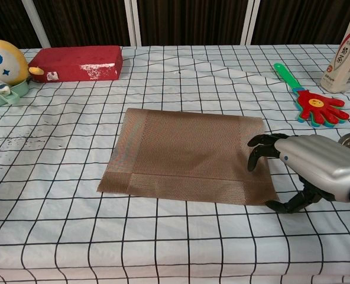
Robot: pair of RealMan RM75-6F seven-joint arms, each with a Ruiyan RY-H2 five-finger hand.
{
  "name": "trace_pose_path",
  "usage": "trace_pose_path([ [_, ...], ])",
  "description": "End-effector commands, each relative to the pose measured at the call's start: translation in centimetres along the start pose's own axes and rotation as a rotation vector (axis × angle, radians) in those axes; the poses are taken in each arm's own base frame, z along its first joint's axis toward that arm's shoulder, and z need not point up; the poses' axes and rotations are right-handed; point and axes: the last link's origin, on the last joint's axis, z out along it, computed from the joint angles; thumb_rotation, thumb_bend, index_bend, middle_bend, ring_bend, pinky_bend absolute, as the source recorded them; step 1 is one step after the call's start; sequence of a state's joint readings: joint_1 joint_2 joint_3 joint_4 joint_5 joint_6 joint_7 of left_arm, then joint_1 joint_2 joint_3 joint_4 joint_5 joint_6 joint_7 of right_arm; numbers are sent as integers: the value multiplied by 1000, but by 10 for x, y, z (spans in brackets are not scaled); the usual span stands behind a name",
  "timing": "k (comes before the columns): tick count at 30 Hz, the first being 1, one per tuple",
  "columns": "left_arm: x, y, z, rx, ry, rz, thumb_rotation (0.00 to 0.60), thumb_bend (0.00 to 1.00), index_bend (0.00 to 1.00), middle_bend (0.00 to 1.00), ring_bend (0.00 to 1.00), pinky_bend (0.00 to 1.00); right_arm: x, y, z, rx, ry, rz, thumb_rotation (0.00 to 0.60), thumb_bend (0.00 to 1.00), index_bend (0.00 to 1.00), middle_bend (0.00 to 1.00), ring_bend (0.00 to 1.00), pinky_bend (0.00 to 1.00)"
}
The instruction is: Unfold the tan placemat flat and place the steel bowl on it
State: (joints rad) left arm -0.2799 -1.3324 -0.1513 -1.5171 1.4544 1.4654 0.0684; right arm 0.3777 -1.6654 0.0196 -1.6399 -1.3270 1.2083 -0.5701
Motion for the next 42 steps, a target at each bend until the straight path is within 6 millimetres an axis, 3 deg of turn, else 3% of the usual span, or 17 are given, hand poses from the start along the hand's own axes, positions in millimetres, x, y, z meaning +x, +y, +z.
trace_pose_path([
  [1, 0, 0, 0, 0, 0, -1, 600, 9, 0, 0, 0, 50, 0, 0, 0, -1, 2, 0, 600, 186, 335, 101, 108, 171],
  [28, 0, 0, 0, 2, 1, -1, 600, 9, 0, 0, 0, 50, -2, 0, 1, 1, -8, 7, 600, 201, 334, 101, 108, 171],
  [33, 0, 0, 0, 2, 2, -3, 600, 8, 0, 0, 0, 50, -3, 0, 1, 3, -9, 9, 600, 243, 337, 101, 108, 171],
  [42, 0, 0, 0, 1, 1, -7, 600, 9, 0, 0, 0, 49, -3, -1, 1, 10, -4, 19, 600, 374, 525, 109, 108, 171],
])
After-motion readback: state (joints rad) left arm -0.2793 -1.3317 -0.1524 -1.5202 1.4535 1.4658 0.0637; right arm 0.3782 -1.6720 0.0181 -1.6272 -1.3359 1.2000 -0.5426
